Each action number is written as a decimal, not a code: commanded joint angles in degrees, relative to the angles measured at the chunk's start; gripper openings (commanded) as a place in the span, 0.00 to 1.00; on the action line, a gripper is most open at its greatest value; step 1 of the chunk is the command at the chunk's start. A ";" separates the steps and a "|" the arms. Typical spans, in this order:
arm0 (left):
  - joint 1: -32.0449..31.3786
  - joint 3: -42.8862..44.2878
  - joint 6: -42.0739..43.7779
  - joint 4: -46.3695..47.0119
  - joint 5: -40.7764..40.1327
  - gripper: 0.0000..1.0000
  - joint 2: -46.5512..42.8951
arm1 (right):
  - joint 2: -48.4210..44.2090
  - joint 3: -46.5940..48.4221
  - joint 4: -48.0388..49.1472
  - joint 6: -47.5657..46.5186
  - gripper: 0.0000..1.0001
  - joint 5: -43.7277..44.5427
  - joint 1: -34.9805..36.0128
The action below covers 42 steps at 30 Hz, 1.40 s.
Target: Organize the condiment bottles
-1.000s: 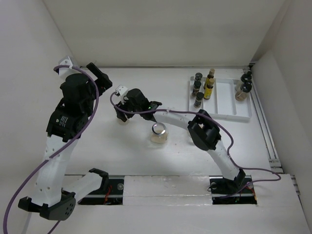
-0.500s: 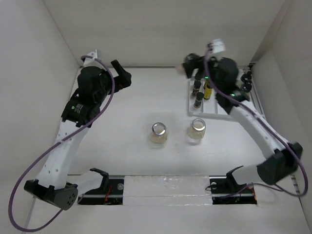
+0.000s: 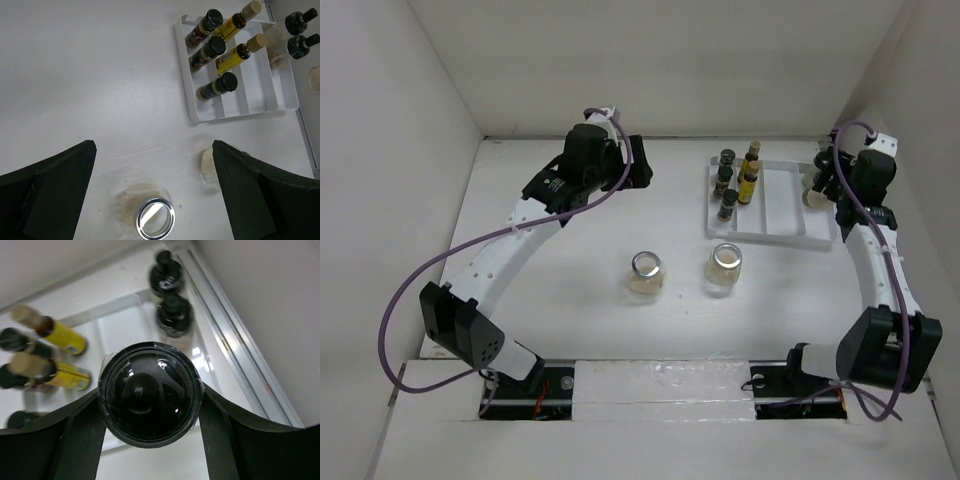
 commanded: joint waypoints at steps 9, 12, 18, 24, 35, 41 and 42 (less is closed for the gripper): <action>0.68 -7.10 0.42 5.69 6.57 1.00 -4.07 | 13.13 -0.14 10.61 1.86 0.47 -2.69 -7.37; 0.15 -9.13 -0.28 6.22 7.89 1.00 -4.68 | 15.94 0.47 11.83 2.38 0.47 -2.69 -8.51; 0.15 -8.61 -0.28 6.22 7.90 1.00 -4.68 | 21.48 3.55 13.24 1.86 0.49 -2.69 -9.04; 0.15 -8.61 -0.28 5.70 6.85 1.00 -4.16 | 22.80 3.02 13.24 1.86 0.72 -2.16 -9.04; 0.15 -6.32 1.29 3.85 8.51 1.00 -1.96 | 10.25 3.55 7.72 1.34 1.00 1.18 -6.85; 0.15 -3.95 1.83 3.85 8.51 0.75 -0.74 | -3.29 -1.10 -2.89 0.63 0.27 -2.05 8.67; 0.15 -3.08 1.83 3.85 8.51 0.69 -0.73 | -4.43 -1.63 -5.19 0.63 0.16 -3.11 11.33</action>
